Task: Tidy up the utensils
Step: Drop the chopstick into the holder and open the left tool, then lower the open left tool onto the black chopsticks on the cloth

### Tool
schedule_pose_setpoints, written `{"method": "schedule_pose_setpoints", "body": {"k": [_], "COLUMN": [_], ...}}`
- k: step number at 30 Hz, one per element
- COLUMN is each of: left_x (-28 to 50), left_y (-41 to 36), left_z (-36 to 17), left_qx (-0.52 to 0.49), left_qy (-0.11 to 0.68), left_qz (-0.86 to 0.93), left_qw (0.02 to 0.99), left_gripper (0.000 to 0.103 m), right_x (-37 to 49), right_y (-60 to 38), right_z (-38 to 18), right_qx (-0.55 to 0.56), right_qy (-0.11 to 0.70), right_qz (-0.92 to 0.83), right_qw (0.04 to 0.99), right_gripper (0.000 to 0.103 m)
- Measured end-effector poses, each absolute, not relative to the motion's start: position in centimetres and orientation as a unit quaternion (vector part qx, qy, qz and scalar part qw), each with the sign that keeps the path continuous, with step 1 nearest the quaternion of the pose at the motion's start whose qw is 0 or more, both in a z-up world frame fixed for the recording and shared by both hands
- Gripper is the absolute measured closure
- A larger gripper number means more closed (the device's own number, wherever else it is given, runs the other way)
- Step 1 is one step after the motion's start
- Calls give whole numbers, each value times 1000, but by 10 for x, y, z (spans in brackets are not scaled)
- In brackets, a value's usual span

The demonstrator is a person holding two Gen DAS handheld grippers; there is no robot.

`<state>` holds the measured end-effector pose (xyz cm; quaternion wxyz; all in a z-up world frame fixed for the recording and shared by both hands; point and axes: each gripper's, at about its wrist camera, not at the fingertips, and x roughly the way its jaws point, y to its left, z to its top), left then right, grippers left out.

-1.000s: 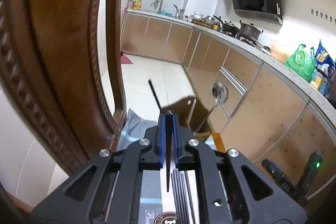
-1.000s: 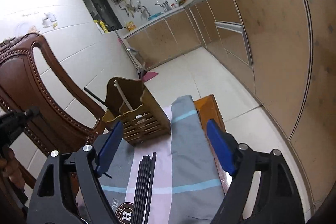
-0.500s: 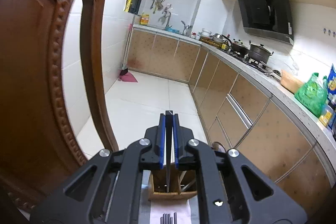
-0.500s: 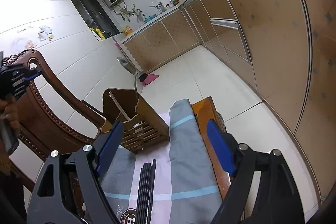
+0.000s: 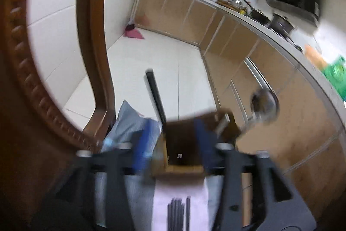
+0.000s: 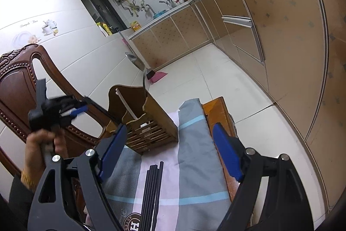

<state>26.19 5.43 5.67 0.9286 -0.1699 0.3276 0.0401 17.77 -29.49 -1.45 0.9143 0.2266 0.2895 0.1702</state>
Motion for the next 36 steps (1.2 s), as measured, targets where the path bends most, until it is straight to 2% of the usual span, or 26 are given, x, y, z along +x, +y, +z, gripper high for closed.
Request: {"method": "schedule_pose_setpoints", "body": {"k": [1, 6, 13, 20, 25, 36], "left_x": [250, 170, 106, 79, 74, 74], "left_y": [49, 12, -9, -22, -27, -21], "left_z": [57, 44, 2, -7, -12, -14], "left_qx": [-154, -66, -63, -49, -37, -44], "left_qy": [324, 320, 347, 348, 353, 369], "left_qz": [37, 33, 37, 32, 22, 17], "left_qw": [933, 945, 935, 936, 935, 928], "left_gripper": [30, 17, 16, 16, 16, 16], "right_x": [177, 172, 149, 113, 94, 94], "right_y": [-293, -277, -239, -217, -224, -220], "right_z": [-14, -11, -12, -20, -38, -38], "right_qx": [223, 197, 123, 46, 55, 45], "right_qy": [290, 296, 315, 323, 343, 344], "right_qz": [171, 181, 197, 187, 178, 176], "right_qw": [915, 917, 920, 927, 921, 921], "right_gripper": [23, 23, 23, 23, 23, 23]}}
